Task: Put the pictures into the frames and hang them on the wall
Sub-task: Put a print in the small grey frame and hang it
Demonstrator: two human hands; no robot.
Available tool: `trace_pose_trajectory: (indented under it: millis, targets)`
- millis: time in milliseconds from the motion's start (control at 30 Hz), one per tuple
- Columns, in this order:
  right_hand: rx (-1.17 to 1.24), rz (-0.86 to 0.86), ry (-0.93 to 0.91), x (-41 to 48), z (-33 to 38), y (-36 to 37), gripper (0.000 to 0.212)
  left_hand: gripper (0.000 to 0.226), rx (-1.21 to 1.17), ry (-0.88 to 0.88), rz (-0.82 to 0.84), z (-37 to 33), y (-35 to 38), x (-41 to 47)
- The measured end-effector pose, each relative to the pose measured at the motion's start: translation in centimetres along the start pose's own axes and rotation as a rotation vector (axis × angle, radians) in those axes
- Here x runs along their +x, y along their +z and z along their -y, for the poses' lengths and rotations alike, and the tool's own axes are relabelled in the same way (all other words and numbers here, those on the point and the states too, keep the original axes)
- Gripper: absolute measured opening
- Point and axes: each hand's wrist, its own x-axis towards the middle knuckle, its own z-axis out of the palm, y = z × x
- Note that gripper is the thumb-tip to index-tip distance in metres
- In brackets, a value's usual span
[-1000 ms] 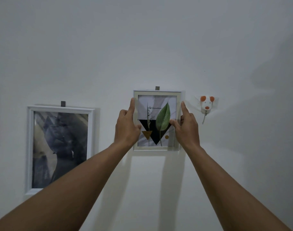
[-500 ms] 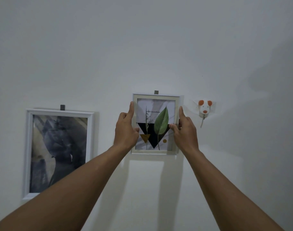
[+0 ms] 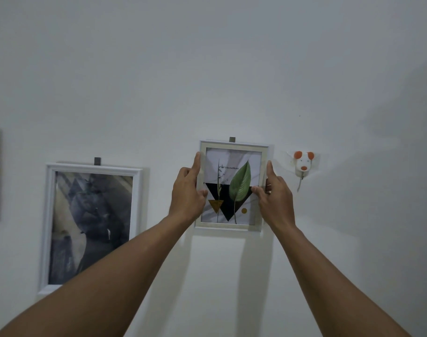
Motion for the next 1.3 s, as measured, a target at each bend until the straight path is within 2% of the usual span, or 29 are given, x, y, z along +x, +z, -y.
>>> trace_pose_trajectory:
  millis: [400,567,1300]
  targets:
    - [-0.019,0.047,-0.009,0.15,-0.05,-0.56,0.075,0.097,-0.016,-0.019,0.0,-0.17,-0.21,-0.25]
    - [-0.161,0.002,-0.068,-0.21,0.11,-0.35,0.074,0.098,-0.034,-0.017,0.001,-0.09,-0.27,-0.4]
    - [-0.106,0.031,-0.028,-0.72,0.33,-0.24,0.062,0.09,0.007,0.024,-0.016,-0.13,-0.31,-0.5]
